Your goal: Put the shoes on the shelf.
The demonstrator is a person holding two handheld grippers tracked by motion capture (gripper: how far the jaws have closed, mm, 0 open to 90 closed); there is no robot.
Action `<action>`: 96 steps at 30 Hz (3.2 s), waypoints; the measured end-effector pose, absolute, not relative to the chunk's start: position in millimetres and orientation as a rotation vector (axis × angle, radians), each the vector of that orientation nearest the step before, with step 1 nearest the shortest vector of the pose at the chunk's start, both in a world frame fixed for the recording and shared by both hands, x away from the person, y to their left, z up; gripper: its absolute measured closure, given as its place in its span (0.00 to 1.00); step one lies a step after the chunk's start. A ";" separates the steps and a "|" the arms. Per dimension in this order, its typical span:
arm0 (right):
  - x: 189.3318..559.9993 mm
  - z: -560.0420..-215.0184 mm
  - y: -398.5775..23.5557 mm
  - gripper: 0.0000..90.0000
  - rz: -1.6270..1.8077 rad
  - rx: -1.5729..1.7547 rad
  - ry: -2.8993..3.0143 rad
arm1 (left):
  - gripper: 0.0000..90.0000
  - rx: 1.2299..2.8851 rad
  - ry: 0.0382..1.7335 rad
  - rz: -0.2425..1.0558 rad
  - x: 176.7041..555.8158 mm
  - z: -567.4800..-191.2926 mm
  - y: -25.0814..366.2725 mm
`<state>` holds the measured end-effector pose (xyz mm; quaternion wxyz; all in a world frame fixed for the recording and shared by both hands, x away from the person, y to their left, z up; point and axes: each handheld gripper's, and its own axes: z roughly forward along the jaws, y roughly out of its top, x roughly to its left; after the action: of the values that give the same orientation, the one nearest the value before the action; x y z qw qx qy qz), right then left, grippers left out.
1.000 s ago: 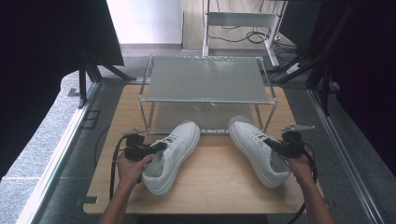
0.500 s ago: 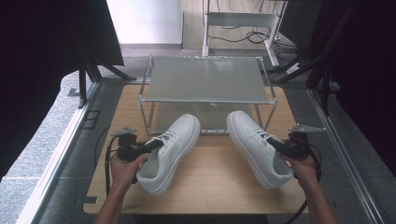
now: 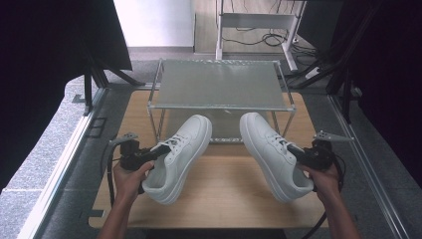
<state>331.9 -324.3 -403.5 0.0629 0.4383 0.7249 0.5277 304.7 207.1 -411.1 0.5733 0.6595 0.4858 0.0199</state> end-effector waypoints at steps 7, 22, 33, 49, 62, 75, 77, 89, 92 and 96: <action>331.6 -392.6 -318.8 0.96 1.652 1.308 2.145 | 0.91 1.492 1.096 0.061 306.7 -394.2 205.8; 339.7 -364.0 -310.3 0.96 1.733 1.281 2.071 | 0.91 1.405 1.010 0.048 321.3 -357.9 197.1; 352.6 -347.2 -301.9 0.96 1.741 1.296 2.029 | 0.91 1.385 0.996 0.071 338.0 -340.1 184.1; 374.6 -326.6 -294.9 0.96 1.735 1.345 1.964 | 0.91 1.373 1.022 0.104 357.6 -324.2 183.1; 396.9 -307.4 -284.1 0.96 1.715 1.378 1.924 | 0.91 1.356 1.045 0.098 383.4 -306.1 178.4; 425.4 -289.7 -266.3 0.96 1.699 1.439 1.875 | 0.91 1.346 1.079 0.126 412.4 -281.0 174.4; 433.4 -286.9 -264.2 0.96 1.702 1.462 1.860 | 0.91 1.335 1.101 0.138 421.6 -277.2 172.7; 465.1 -268.6 -244.0 0.96 1.649 1.520 1.811 | 0.91 1.351 1.160 0.148 458.2 -274.5 154.7; 471.0 -265.6 -238.7 0.96 1.620 1.530 1.806 | 0.91 1.357 1.184 0.163 465.3 -274.1 152.8; 481.8 -262.6 -234.9 0.96 1.586 1.557 1.807 | 0.91 1.350 1.209 0.178 474.5 -272.5 149.3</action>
<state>481.8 -234.9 -262.6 0.1384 0.5383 0.6248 0.5484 474.5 149.3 -272.5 0.6133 0.5856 0.5244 0.0772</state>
